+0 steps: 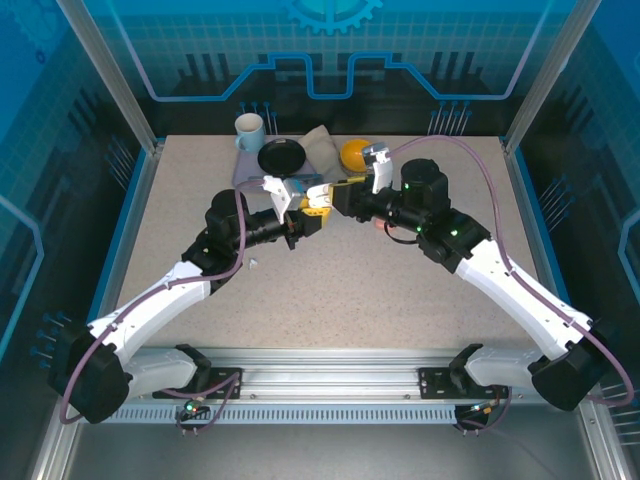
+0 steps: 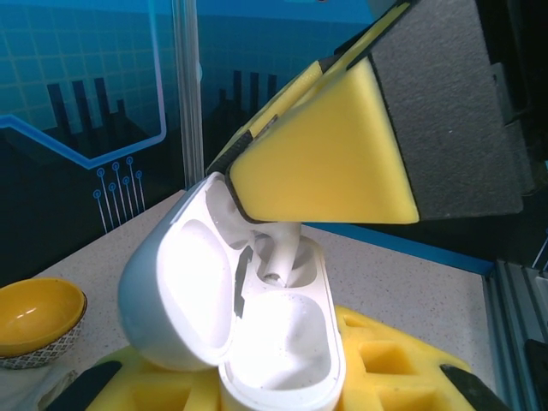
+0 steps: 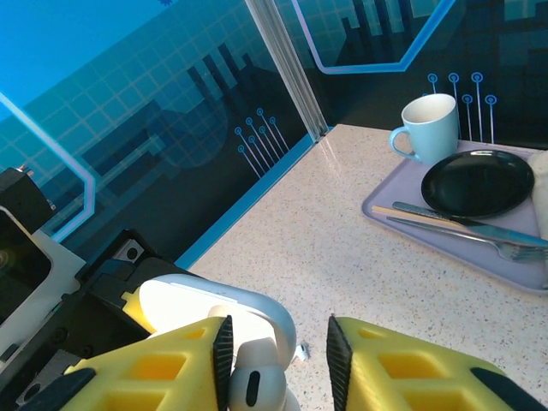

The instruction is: Insert wireless bluetooth earbuds into charging case

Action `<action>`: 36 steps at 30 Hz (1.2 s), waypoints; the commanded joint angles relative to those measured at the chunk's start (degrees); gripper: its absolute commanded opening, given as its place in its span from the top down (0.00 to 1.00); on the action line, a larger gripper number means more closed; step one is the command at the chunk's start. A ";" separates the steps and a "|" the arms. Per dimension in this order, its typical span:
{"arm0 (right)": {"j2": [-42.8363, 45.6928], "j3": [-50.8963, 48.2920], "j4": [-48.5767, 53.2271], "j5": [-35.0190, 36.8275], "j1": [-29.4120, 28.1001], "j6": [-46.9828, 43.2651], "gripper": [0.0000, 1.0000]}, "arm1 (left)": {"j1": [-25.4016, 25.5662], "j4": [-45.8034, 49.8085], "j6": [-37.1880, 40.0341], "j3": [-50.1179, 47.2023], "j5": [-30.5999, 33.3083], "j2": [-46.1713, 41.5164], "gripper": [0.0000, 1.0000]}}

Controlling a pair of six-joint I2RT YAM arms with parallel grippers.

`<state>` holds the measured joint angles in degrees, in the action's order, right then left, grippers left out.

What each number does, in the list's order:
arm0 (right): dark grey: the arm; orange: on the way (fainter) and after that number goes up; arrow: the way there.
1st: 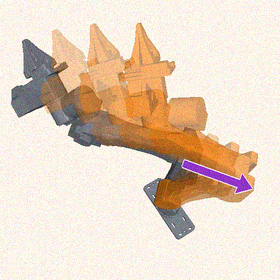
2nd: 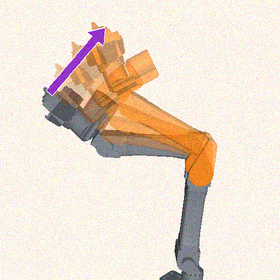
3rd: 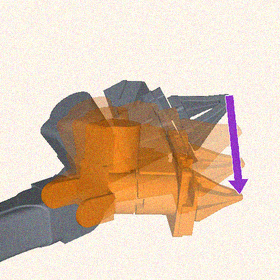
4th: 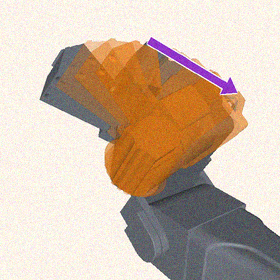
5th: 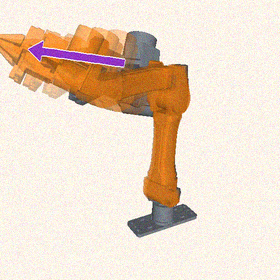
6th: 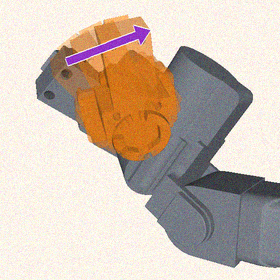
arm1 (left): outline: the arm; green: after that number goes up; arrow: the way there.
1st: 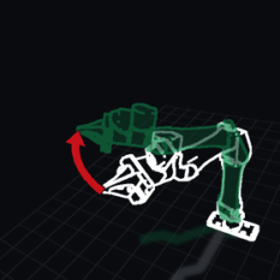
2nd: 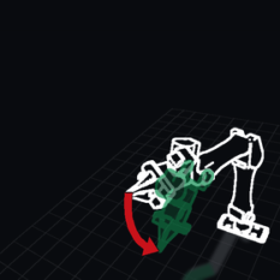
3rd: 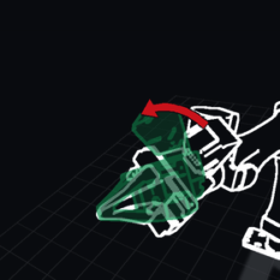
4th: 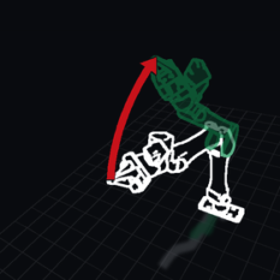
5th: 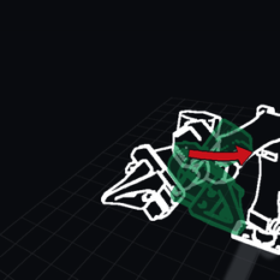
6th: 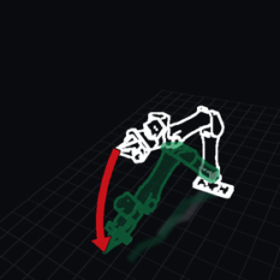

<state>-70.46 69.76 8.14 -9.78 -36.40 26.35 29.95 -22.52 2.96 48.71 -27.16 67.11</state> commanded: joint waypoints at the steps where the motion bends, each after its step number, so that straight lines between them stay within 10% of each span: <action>1: -0.26 0.02 -1.55 -1.19 0.72 1.12 0.67 | 0.60 -1.97 0.11 -0.52 0.95 -1.36 1.00; 36: 5.31 -4.51 6.91 11.29 1.51 -8.28 0.81 | 0.51 3.24 2.56 -4.31 6.45 -1.93 1.00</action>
<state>-66.30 67.33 12.60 -2.39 -35.77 20.91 30.13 -20.40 3.64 45.23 -22.06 67.07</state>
